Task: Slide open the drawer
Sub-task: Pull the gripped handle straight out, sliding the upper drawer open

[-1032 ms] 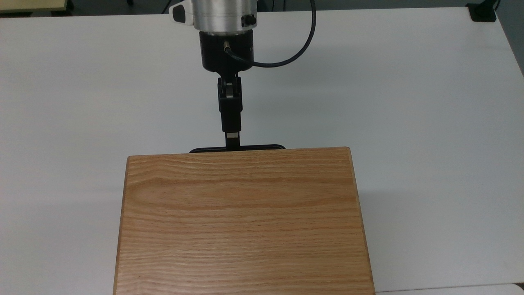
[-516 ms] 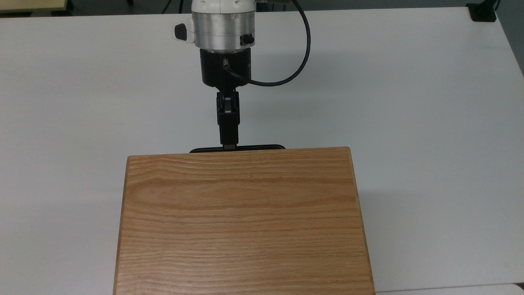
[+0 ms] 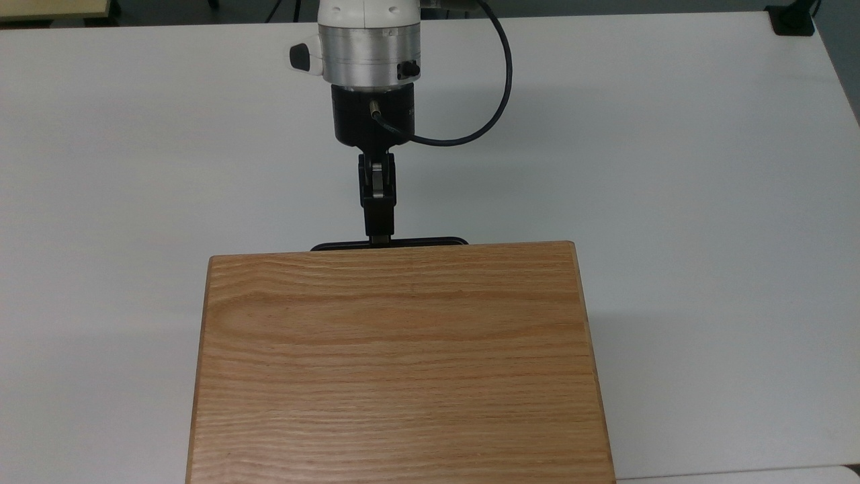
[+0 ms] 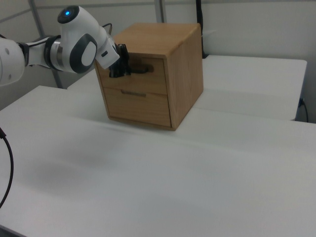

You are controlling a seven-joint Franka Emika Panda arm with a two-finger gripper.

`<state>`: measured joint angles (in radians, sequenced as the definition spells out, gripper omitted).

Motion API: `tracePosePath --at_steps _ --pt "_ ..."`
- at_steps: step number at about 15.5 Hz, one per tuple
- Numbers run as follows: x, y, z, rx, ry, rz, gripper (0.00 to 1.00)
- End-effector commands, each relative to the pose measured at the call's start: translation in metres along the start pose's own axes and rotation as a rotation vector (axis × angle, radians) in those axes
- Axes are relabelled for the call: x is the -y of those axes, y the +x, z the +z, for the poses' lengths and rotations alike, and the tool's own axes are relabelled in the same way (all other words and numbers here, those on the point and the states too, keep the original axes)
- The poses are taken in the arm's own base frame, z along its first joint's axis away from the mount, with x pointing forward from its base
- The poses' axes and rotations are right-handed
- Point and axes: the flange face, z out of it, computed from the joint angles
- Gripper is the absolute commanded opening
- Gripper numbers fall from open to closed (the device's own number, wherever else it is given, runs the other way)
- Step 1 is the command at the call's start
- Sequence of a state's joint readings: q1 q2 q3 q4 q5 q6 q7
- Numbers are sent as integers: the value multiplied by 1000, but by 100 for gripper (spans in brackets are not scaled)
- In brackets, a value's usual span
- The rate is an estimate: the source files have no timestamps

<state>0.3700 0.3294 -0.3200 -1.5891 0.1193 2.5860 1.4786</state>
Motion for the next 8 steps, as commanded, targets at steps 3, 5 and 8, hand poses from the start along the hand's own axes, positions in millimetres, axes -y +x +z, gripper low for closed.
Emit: tracePosePath --at_steps 3,5,8 --pt "-38 8 -27 36 17 -66 6" --pt "-50 14 -44 50 20 -70 6" --pt "-77 15 -60 78 -1 -94 6"
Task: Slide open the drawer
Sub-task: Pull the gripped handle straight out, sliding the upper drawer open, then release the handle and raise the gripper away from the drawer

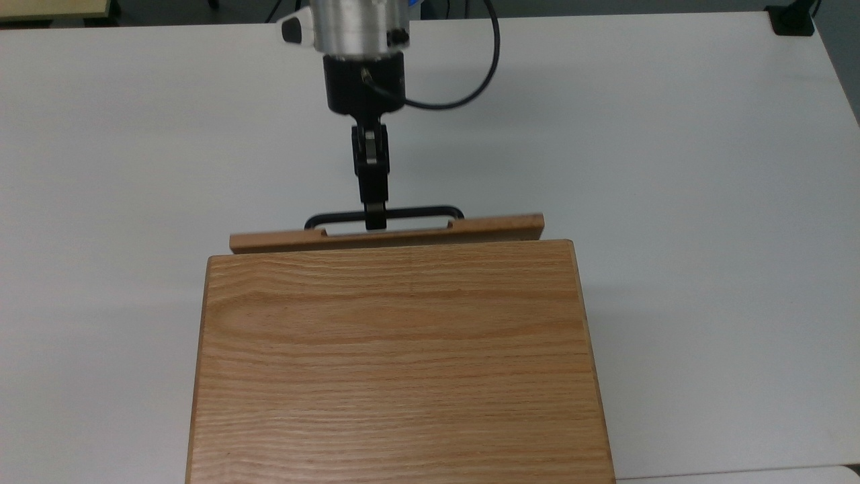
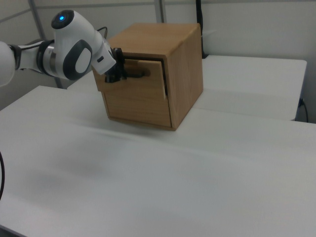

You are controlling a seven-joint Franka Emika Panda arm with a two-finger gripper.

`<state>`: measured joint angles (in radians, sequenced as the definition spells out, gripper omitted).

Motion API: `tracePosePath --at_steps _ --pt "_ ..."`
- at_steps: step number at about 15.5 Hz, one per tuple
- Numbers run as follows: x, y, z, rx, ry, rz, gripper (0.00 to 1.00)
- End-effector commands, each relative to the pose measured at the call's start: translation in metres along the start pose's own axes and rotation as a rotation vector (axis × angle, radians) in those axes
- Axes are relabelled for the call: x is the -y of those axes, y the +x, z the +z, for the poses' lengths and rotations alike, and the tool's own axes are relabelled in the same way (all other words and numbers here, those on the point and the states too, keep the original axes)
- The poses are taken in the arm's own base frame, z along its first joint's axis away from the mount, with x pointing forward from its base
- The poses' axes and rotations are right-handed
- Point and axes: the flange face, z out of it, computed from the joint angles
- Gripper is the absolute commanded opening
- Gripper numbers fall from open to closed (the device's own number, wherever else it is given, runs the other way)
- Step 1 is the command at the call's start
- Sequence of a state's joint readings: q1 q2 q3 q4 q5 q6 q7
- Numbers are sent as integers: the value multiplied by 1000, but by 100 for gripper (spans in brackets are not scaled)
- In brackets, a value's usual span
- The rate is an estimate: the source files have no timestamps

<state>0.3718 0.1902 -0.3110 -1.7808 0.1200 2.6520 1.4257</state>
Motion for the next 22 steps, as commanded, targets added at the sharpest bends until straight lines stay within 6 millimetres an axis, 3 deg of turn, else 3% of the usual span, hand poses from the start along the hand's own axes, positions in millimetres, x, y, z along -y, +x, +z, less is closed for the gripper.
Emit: tracePosePath --at_steps 1,6,18,22 --pt "-50 10 -41 53 -13 -75 6" --pt "-80 22 -57 69 -37 -80 7" --pt "-115 34 -125 143 -66 -104 7" --pt "-120 33 -125 157 -99 -106 9"
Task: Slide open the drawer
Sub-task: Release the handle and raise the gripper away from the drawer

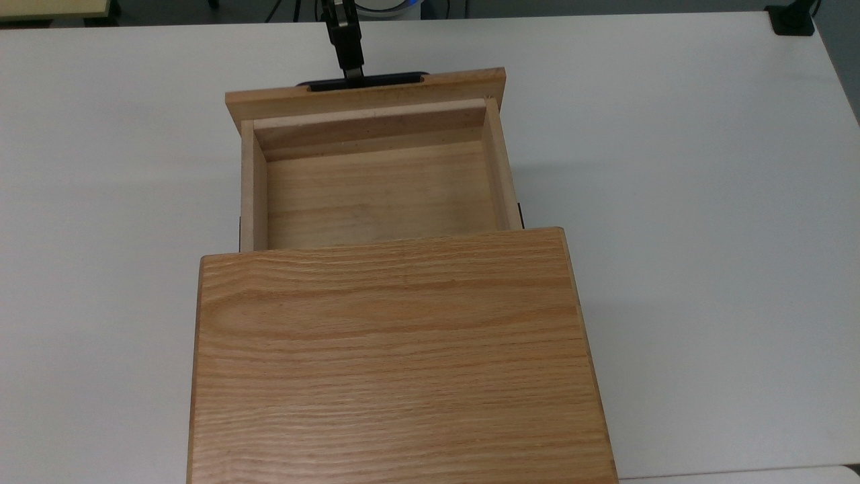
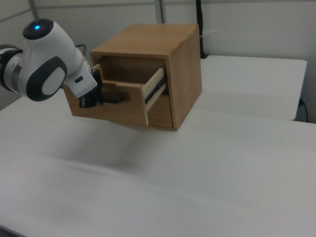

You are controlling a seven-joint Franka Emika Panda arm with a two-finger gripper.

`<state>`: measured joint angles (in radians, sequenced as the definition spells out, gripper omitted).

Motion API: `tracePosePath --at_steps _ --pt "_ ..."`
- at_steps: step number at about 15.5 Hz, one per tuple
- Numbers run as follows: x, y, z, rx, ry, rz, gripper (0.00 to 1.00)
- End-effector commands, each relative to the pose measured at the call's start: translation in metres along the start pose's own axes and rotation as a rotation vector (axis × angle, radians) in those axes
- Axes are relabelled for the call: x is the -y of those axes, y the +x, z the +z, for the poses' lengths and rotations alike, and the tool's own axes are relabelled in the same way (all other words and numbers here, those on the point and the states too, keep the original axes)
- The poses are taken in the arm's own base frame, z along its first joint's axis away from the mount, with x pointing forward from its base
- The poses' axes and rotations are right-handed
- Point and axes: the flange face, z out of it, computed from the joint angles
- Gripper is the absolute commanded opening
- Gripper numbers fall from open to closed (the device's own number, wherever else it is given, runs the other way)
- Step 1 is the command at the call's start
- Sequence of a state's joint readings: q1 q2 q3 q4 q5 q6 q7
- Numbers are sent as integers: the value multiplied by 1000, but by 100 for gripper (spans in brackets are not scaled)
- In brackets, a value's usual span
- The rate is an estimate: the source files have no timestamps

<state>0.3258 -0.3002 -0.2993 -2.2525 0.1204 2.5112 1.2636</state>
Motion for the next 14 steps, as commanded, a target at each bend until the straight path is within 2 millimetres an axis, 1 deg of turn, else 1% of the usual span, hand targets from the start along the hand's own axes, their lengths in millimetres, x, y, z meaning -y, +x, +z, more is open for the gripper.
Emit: tracePosePath --at_steps 1,2,3,5,7,9,10,12,14 --pt "-5 0 -16 19 15 -54 16" --pt "-4 0 -15 19 12 -51 49" --pt "-3 0 -11 19 3 -50 99" --pt "-1 -1 -14 39 -47 -67 100" --pt "-2 -4 -21 68 -89 -136 100" --pt "1 -6 -31 102 -125 -166 100" --pt "3 -8 -36 128 -151 -213 100" --pt "5 -15 -41 198 -224 -439 100" --pt "9 -30 -44 270 -268 -697 100"
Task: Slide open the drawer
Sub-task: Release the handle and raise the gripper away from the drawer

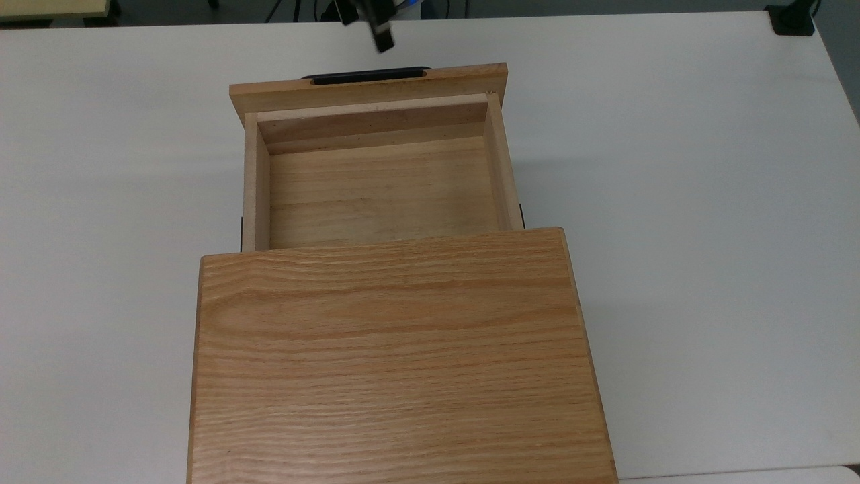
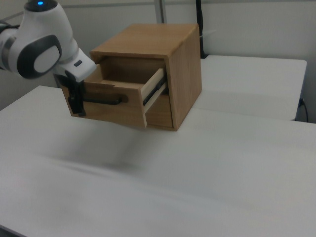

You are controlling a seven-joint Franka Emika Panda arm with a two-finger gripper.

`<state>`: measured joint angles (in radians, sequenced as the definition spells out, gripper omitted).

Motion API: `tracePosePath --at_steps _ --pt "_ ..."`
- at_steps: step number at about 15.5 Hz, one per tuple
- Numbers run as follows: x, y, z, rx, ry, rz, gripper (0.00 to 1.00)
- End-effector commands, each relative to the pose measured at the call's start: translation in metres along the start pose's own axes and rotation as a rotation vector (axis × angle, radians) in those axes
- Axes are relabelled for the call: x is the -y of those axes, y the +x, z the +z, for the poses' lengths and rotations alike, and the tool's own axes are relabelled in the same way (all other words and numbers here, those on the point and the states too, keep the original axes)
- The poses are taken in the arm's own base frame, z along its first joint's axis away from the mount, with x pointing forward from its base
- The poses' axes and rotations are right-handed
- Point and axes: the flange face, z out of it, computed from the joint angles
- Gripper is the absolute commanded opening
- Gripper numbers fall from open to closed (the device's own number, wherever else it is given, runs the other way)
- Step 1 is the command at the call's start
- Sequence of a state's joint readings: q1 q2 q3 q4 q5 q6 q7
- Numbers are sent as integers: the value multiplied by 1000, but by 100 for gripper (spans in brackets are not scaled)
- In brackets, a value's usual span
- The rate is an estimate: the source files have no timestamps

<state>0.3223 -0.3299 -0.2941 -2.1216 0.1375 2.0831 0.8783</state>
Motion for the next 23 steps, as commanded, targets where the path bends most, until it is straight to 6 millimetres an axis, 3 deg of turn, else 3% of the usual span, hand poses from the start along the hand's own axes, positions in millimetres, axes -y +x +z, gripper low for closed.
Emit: tracePosePath --at_steps 1,4,6,9,13,16,23 --pt "17 -20 -14 93 -79 -425 100" --pt "34 -30 -10 100 -221 -713 100" --pt "36 -30 -3 98 -340 -806 100" --pt "31 -4 -15 125 -373 -849 100" --pt "45 34 -23 171 -392 -824 100" --pt "48 40 -12 181 -398 -821 100" --pt "47 49 -14 167 -395 -811 100"
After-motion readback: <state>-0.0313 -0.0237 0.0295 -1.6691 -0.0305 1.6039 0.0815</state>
